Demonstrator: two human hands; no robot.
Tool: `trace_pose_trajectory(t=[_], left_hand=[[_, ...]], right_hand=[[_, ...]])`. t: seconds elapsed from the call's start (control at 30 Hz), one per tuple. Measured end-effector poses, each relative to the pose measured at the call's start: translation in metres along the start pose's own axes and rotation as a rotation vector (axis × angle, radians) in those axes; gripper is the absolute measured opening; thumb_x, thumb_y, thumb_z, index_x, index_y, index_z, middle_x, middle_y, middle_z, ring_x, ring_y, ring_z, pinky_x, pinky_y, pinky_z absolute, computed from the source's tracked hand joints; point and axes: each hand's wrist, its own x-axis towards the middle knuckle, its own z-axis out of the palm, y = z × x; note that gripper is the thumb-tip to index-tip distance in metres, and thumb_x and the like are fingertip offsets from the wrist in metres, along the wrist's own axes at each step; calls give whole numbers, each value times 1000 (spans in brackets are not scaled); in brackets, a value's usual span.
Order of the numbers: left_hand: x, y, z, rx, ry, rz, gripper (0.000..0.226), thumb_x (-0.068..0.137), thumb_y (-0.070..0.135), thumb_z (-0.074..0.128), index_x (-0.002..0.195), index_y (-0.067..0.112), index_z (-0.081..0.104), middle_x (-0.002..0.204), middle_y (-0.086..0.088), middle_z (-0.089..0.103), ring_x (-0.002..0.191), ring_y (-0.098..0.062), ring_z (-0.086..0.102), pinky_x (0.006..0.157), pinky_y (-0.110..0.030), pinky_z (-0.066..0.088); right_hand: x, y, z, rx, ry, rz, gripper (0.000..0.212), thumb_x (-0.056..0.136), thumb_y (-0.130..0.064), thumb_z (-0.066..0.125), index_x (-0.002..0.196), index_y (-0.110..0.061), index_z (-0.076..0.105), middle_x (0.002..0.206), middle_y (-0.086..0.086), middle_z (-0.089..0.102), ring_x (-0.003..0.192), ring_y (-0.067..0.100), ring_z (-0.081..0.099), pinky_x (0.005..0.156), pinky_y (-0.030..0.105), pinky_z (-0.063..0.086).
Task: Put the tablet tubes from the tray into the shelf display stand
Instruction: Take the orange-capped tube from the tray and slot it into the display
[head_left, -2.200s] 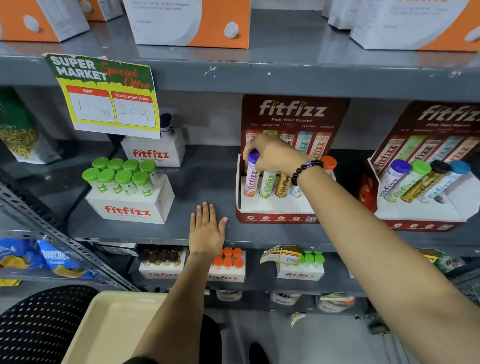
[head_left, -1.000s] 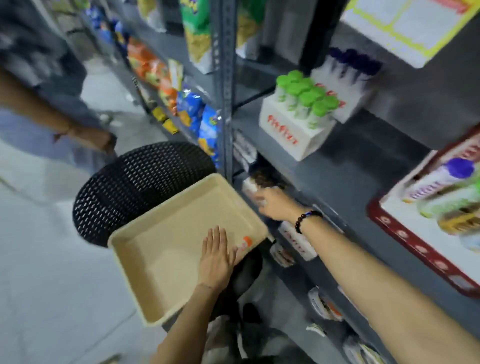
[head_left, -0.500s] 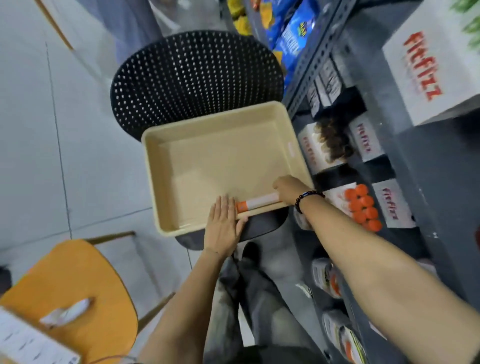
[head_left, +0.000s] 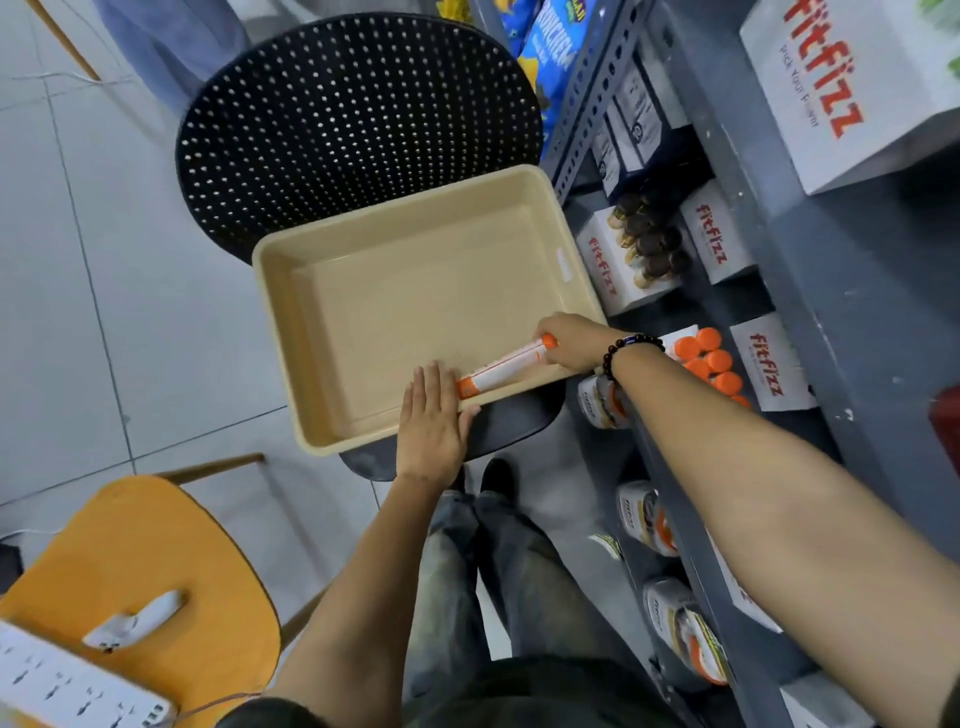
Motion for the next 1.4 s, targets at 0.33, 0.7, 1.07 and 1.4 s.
trace_pose_trajectory(t=[0.33, 0.7, 1.07, 1.4], left_hand=[[-1, 7, -17, 40, -113, 5, 62, 99, 39, 22, 144, -1, 8, 155, -24, 5, 143, -37, 0, 119, -45, 4], [-70, 156, -61, 61, 60, 760, 63, 97, 37, 24, 140, -9, 20, 149, -30, 22, 140, -41, 18, 117, -49, 15], [-207, 322, -9, 94, -7, 1373, 89, 85, 59, -10, 142, -4, 19, 152, -24, 18, 142, -36, 13, 118, -44, 10], [-239, 388, 58, 347, -41, 1192, 65, 98, 44, 20, 145, 2, 3, 157, -19, 3, 144, -33, -1, 119, -45, 2]], right_hand=[[-101, -11, -29, 425, 488, 14, 38, 78, -3, 65, 116, -9, 62, 121, 13, 62, 113, 24, 56, 98, 32, 43], [-363, 2, -4, 358, 1050, 257, 36, 74, 1, 62, 109, -5, 67, 111, 15, 70, 102, 27, 63, 88, 29, 45], [-619, 43, 103, 359, 1247, 688, 39, 76, 4, 59, 112, -10, 65, 109, 7, 62, 80, 22, 63, 65, 28, 50], [-718, 99, 169, 386, 1257, 835, 35, 78, -2, 66, 111, -13, 68, 118, 7, 65, 102, 17, 57, 88, 29, 45]])
